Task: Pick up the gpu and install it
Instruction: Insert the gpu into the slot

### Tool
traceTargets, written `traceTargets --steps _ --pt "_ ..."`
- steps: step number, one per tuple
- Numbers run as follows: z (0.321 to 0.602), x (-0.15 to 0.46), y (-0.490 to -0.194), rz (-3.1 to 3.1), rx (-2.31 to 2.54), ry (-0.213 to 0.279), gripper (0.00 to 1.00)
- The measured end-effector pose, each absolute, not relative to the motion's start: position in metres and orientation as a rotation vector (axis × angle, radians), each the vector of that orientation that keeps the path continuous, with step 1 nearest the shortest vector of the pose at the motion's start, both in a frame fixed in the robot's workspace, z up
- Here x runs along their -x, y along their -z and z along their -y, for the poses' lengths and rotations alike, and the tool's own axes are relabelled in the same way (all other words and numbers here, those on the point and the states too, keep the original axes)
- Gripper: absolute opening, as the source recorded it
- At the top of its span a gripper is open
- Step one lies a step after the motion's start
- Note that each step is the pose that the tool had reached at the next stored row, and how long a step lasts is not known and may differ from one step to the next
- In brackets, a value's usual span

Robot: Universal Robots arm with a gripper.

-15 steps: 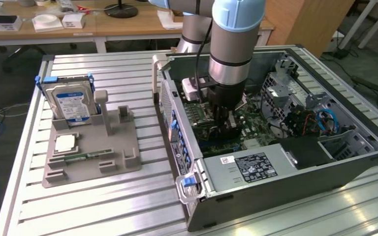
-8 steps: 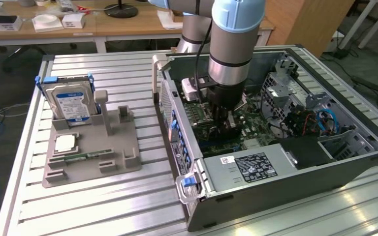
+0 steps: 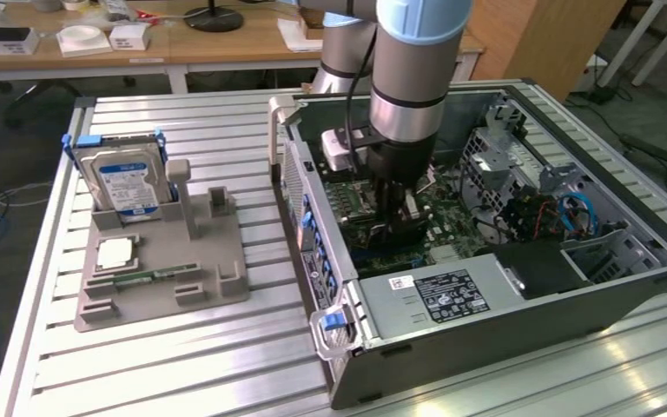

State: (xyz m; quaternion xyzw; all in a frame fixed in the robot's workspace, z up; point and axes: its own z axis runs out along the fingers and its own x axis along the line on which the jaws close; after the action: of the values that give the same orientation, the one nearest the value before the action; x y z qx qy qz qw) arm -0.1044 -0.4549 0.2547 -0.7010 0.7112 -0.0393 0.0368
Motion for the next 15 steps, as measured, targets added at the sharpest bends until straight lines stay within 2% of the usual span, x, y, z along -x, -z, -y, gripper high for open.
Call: traceTargets --steps 13,15 --pt "0.455 0.104 -0.276 -2.178 2.147 0.130 0.38" --pt "0.455 0.104 -0.276 -2.178 2.147 0.130 0.25"
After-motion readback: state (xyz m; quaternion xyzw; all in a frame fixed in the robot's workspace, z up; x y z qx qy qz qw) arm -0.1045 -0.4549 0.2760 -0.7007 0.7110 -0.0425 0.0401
